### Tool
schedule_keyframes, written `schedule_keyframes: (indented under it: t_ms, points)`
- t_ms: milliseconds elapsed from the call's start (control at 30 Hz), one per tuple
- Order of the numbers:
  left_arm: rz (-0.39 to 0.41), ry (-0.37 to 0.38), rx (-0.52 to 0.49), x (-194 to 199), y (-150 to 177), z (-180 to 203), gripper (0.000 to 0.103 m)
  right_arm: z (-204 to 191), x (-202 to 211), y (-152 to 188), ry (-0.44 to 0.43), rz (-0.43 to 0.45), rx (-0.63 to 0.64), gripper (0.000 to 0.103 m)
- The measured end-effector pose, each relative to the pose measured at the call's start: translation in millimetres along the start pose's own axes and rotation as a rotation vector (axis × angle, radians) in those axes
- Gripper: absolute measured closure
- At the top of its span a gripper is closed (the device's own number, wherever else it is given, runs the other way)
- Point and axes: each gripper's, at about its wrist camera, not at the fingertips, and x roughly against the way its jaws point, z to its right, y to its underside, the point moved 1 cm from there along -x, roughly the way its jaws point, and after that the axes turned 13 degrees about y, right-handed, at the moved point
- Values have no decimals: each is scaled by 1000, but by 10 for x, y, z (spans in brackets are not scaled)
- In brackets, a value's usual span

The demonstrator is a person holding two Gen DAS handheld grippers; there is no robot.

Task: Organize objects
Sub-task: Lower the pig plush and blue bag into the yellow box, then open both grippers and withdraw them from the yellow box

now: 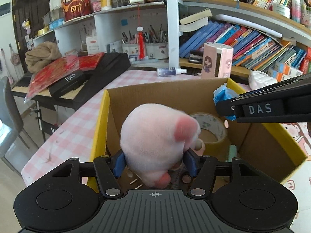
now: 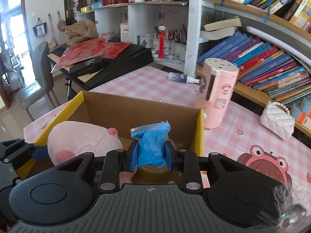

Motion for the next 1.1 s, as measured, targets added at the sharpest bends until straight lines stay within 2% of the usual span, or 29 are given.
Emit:
schedule_keyframes:
  t_ms: [200, 267, 367, 800, 1067, 1100]
  points:
    - [4, -18, -27, -21, -27, -12, 34, -98, -185, -45, -24, -27, 27, 76]
    - [10, -17, -41, -4, -31, 1, 25, -122, -249, -67, -29, -34, 35, 76]
    - [37, -27, -65, 62, -42, 25, 16, -154, -348, -108, -36, -51, 47, 77]
    - [71, -26, -80, 242, 1, 72, 9, -418, -781, -89, -54, -195, 209, 77]
    - [81, -21, -56, 310, 8, 23, 9, -450, -790, -99, -37, -203, 233, 75]
    - [84, -19, -54, 323, 8, 18, 9, -440, -764, -107, -37, -197, 227, 70]
